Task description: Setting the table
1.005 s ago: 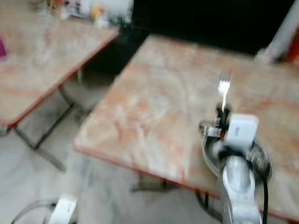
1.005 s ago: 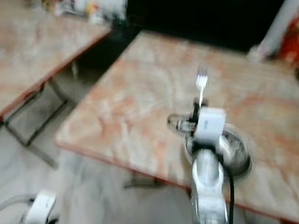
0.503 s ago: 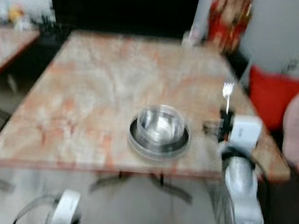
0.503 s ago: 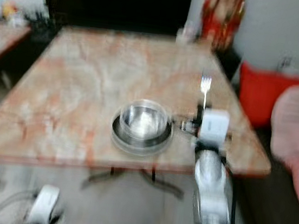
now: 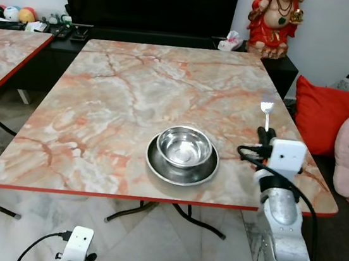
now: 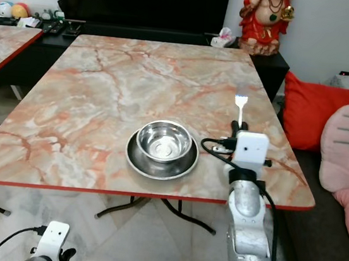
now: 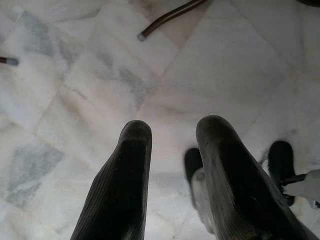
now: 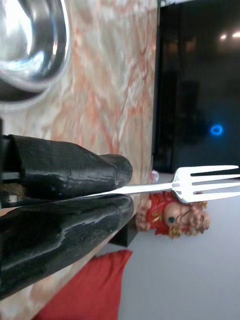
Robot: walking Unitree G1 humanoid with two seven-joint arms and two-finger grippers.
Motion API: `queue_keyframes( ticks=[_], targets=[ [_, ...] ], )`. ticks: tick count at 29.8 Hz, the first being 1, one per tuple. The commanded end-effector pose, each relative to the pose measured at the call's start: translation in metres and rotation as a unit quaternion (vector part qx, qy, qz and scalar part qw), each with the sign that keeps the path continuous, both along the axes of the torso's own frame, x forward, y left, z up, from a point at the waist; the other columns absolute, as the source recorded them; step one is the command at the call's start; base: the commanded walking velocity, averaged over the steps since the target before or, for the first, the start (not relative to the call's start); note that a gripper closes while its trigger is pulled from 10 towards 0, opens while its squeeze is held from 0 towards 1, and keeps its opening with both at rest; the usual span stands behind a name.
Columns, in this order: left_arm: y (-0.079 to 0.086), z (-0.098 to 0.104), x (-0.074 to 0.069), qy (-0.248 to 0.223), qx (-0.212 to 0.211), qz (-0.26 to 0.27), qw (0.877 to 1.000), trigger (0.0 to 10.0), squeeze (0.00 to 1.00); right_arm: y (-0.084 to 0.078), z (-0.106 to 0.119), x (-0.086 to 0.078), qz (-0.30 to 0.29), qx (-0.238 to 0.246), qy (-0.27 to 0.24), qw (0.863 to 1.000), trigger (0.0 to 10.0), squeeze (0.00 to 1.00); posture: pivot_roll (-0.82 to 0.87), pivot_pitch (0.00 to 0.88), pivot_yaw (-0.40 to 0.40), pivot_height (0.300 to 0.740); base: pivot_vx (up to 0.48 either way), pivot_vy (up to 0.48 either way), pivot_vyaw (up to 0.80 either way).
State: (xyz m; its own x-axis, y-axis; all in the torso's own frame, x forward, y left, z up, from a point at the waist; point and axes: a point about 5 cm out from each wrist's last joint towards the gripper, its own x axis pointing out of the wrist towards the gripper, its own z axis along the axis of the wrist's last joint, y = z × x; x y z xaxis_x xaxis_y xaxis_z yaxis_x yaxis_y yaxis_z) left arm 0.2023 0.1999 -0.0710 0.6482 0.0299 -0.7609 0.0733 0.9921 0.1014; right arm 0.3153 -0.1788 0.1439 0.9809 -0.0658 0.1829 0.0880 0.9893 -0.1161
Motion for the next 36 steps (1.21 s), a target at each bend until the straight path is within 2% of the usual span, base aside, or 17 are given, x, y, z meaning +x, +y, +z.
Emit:
queue_keyframes(
  ticks=[1,19,23,30,36],
  targets=[
    [0.006,-0.001,-0.003,0.009,0.009,0.002,1.0,10.0,0.0,0.006,0.003,0.001,0.008,0.003,-0.007,1.0,10.0,0.0,-0.04,0.0,0.024,0.74,0.0,0.0,0.0],
    [0.005,-0.001,-0.004,0.01,0.005,-0.001,1.0,10.0,0.0,0.002,0.005,0.002,0.0,0.002,-0.009,1.0,10.0,0.0,-0.04,0.0,0.027,0.74,0.0,0.0,0.0],
    [0.006,-0.001,-0.003,0.01,0.006,-0.002,1.0,10.0,0.0,0.001,0.006,0.003,0.0,0.002,-0.011,1.0,10.0,0.0,-0.04,0.0,0.027,0.74,0.26,0.0,0.0],
    [0.004,0.0,-0.001,0.008,0.005,-0.004,1.0,10.0,0.0,0.0,0.025,0.004,-0.001,0.004,-0.055,0.998,10.0,0.0,-0.04,0.0,0.029,0.74,0.0,0.0,0.0],
    [0.003,0.0,-0.001,0.005,0.004,-0.004,1.0,10.0,0.0,-0.001,0.032,0.004,0.001,0.007,-0.065,0.998,10.0,0.0,-0.04,0.0,0.029,0.74,0.0,0.0,0.0]
  ],
)
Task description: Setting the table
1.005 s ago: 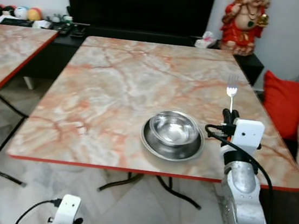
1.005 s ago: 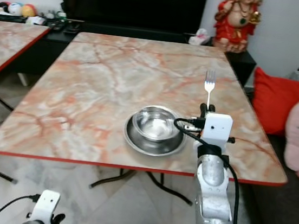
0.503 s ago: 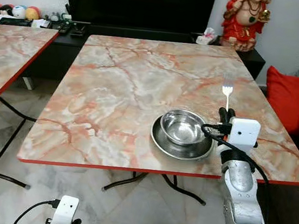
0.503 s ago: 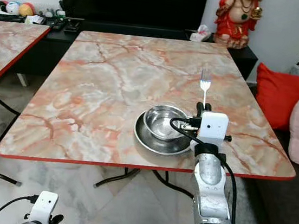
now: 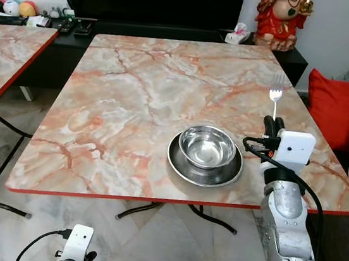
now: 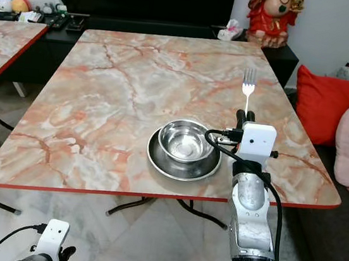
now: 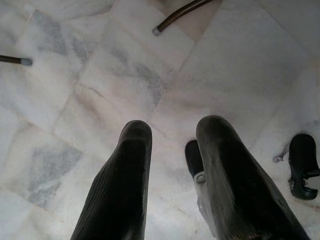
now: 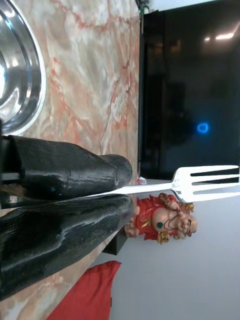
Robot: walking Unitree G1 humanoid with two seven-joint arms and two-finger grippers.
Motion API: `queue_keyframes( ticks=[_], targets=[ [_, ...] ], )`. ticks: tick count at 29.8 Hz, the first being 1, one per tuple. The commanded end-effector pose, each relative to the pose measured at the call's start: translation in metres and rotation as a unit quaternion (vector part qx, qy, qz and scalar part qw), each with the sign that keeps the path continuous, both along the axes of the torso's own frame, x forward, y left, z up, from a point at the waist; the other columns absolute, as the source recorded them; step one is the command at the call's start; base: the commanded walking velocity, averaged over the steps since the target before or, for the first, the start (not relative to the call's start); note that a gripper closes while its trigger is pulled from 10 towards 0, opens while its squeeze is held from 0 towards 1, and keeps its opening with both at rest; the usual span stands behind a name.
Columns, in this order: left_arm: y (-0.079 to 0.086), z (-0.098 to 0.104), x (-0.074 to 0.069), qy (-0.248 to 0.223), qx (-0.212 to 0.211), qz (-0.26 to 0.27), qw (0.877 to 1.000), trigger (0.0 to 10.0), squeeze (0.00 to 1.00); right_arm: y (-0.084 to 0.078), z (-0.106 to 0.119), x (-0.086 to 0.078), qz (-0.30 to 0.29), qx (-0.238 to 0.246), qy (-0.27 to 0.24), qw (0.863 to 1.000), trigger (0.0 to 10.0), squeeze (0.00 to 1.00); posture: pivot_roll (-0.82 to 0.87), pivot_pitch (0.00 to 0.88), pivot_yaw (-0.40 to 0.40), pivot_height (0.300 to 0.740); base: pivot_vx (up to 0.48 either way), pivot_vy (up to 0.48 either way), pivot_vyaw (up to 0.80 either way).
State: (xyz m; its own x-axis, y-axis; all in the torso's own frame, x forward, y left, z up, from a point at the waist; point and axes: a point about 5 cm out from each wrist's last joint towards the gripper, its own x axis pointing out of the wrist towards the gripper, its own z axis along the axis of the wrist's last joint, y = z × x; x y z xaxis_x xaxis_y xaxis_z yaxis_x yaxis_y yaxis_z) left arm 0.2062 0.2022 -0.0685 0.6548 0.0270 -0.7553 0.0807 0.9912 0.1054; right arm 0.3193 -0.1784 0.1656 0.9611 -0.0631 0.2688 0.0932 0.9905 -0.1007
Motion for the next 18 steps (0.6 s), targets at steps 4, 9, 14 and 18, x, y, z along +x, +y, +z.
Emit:
queue_keyframes(
  ticks=[4,9,14,18],
  targets=[
    [0.0008,-0.0022,-0.0039,0.008,0.002,0.0,1.0,10.0,0.0,0.0,0.01,-0.0002,0.001,0.004,-0.021,1.0,10.0,0.0,-0.04,0.0,0.028,0.74,0.0,0.0,0.0],
    [0.0008,-0.0018,-0.0032,0.007,0.001,-0.001,1.0,10.0,0.0,0.0011,0.0096,-0.0007,0.004,0.004,-0.02,1.0,10.0,0.0,-0.04,0.0,0.03,0.74,0.0,0.0,0.0],
    [0.0013,-0.0012,-0.0022,0.006,0.002,-0.002,1.0,10.0,0.0,0.0008,0.0095,-0.0006,0.003,0.004,-0.02,1.0,10.0,0.0,-0.04,0.0,0.031,0.74,0.229,0.0,0.0],
    [0.001,-0.0012,-0.0022,0.006,0.003,-0.004,1.0,10.0,0.0,0.0007,0.0088,-0.0009,0.003,0.003,-0.019,1.0,10.0,0.0,-0.04,0.0,0.03,0.74,0.301,0.0,0.0]
  ],
)
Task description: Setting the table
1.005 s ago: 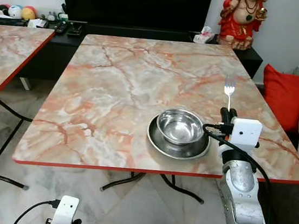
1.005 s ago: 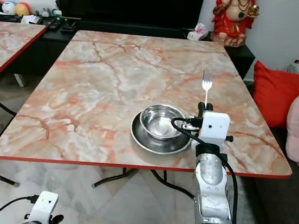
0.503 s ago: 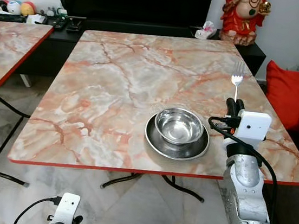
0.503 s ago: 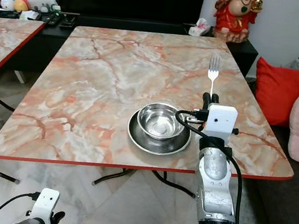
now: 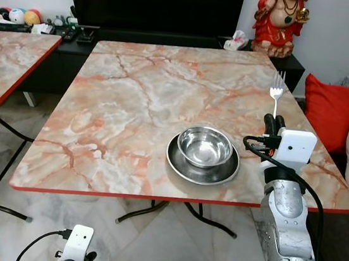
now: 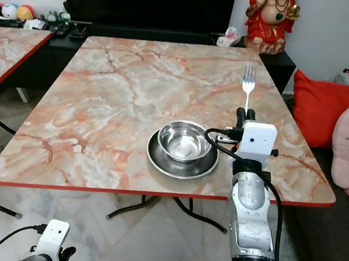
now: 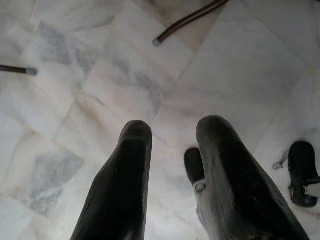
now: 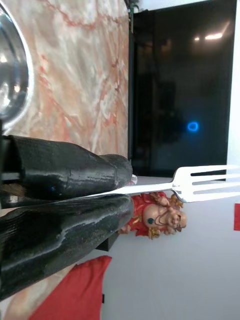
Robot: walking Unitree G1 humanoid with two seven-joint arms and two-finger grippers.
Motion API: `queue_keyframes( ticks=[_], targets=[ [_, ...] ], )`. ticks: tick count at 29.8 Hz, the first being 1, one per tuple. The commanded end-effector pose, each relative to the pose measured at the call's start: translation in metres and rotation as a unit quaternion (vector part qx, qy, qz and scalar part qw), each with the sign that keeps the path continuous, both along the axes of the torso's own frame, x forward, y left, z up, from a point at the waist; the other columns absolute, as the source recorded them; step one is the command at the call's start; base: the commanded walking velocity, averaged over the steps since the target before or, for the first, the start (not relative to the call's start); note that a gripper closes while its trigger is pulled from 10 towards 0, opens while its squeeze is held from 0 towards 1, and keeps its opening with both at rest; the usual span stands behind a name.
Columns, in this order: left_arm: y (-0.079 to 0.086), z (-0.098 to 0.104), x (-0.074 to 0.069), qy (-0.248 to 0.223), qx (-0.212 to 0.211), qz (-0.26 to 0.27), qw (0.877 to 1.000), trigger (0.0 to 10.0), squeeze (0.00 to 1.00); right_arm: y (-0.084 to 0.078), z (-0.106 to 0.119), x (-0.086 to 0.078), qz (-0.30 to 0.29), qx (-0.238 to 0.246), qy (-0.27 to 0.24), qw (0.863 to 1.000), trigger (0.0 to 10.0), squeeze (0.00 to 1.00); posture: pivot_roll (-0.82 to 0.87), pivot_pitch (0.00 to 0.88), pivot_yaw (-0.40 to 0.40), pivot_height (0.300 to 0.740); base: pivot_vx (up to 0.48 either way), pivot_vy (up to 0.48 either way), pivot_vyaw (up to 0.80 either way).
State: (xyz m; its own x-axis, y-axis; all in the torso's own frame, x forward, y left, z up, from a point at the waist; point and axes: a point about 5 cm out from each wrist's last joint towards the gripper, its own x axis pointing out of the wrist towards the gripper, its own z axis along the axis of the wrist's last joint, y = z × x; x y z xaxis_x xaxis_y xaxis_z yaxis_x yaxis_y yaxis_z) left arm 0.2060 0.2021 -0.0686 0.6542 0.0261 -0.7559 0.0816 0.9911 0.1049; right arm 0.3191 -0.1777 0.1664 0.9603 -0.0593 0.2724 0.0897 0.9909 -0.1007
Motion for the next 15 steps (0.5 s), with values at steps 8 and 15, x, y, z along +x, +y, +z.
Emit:
queue_keyframes(
  ticks=[8,15],
  targets=[
    [0.002,-0.0017,-0.0032,0.009,0.004,0.0,1.0,10.0,0.0,0.0003,0.0076,-0.0012,0.003,0.004,-0.018,1.0,10.0,0.0,-0.04,0.0,0.031,0.74,0.261,0.0,0.0],
    [0.0044,-0.0027,-0.0058,0.012,0.008,0.004,1.0,10.0,0.0,-0.001,0.0064,-0.0016,0.0,0.004,-0.015,1.0,10.0,0.0,-0.04,0.0,0.029,0.74,0.0,0.0,0.0]
  ],
)
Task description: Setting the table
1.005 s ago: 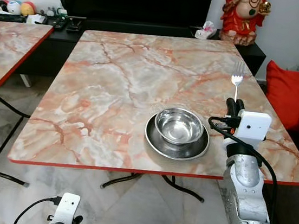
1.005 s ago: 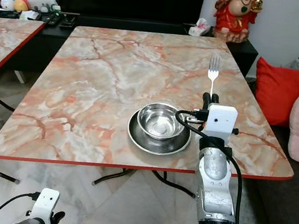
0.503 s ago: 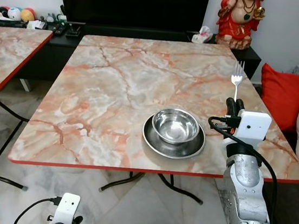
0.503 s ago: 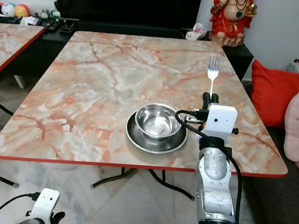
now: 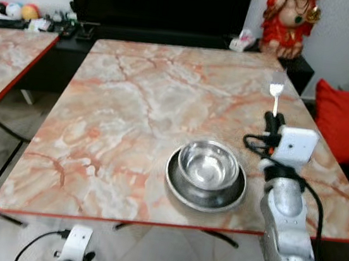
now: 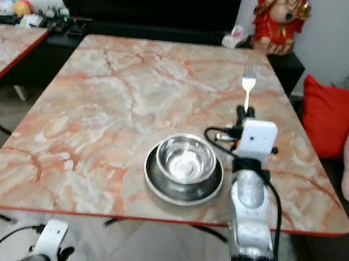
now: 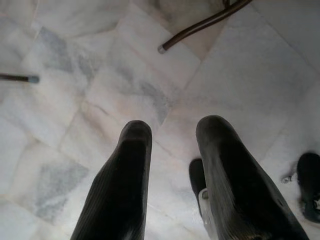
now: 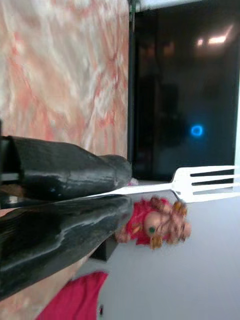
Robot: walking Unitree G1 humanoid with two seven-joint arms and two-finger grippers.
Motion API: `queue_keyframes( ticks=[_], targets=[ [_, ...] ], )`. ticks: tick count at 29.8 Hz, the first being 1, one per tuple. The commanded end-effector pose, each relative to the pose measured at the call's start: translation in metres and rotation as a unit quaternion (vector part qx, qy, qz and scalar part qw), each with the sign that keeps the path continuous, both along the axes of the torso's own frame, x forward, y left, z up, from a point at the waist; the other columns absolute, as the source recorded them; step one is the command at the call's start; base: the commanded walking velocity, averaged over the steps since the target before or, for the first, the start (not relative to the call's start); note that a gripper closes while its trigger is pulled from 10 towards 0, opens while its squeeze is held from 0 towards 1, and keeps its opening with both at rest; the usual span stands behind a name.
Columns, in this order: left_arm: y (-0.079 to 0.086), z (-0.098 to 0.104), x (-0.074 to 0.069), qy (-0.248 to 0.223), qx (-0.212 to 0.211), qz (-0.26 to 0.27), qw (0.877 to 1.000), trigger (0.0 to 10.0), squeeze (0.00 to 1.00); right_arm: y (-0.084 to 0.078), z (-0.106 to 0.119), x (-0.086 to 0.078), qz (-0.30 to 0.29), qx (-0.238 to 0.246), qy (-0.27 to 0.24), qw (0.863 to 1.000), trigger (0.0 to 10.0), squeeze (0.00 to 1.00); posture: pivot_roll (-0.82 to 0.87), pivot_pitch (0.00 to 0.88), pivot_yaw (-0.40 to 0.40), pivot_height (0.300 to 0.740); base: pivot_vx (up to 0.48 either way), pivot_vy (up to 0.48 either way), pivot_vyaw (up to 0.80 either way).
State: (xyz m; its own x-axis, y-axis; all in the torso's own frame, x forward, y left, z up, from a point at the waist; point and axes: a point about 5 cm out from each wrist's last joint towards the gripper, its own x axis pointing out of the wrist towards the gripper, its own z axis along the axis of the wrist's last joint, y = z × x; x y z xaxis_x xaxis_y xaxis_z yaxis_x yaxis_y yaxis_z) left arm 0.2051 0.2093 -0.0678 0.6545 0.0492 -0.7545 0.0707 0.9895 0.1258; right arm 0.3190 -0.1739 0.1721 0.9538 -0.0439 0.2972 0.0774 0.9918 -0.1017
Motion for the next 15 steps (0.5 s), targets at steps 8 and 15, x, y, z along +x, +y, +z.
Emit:
queue_keyframes(
  ticks=[8,15],
  targets=[
    [-0.004,-0.004,-0.005,0.014,-0.005,-0.004,1.0,10.0,0.0,-0.007,0.002,-0.001,-0.018,0.002,0.0,1.0,10.0,0.0,-0.04,0.0,0.031,0.74,0.0,0.0,0.0],
    [-0.004,-0.004,-0.006,0.016,-0.005,-0.007,1.0,10.0,0.0,-0.022,0.001,0.008,-0.053,-0.012,0.046,0.997,10.0,0.0,-0.04,0.0,0.038,0.74,0.0,0.0,0.0]
  ],
)
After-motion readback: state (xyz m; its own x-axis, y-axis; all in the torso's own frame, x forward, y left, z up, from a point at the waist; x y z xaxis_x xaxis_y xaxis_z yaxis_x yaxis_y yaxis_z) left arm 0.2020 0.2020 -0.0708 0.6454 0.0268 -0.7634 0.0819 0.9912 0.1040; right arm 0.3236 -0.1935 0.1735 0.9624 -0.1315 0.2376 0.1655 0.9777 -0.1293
